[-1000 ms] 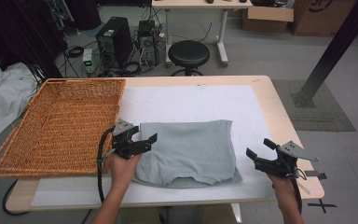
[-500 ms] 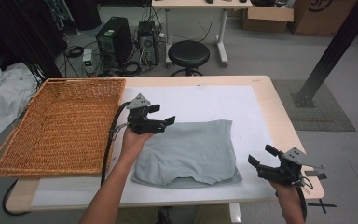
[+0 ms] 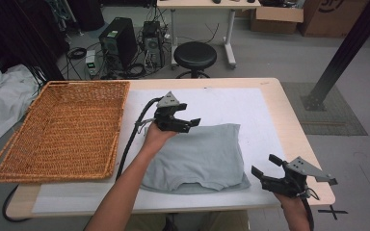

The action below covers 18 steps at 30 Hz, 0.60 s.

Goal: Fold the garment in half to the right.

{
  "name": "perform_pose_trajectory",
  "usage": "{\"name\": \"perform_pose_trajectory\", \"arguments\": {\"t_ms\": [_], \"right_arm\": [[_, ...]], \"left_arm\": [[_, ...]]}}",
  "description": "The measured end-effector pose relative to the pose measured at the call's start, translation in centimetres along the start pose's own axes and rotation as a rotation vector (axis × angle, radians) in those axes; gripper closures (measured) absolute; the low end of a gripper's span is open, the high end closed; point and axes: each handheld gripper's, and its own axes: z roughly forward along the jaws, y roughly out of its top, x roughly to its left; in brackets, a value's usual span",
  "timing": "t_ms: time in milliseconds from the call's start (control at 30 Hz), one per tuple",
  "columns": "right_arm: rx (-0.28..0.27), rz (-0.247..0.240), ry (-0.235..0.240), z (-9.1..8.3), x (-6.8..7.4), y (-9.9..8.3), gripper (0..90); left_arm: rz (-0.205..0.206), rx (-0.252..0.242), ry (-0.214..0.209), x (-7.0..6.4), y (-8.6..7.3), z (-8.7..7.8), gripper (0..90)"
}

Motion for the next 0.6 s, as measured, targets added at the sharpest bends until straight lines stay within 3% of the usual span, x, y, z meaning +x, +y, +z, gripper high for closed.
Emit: {"name": "perform_pose_trajectory", "arguments": {"t_ms": [233,300,600], "right_arm": [[0.003,0.004,0.013,0.4,0.5,0.1,13.8],[0.005,0.003,0.014,0.4,0.5,0.1,13.8],[0.017,0.017,0.011,0.5,0.4,-0.3,13.7]], "left_arm": [[-0.013,0.041,-0.027,0.4,0.5,2.7,16.7],[-0.007,0.053,-0.051,0.4,0.5,3.4,16.7],[0.023,0.086,-0.086,-0.4,1.0,6.7,19.5]]}}
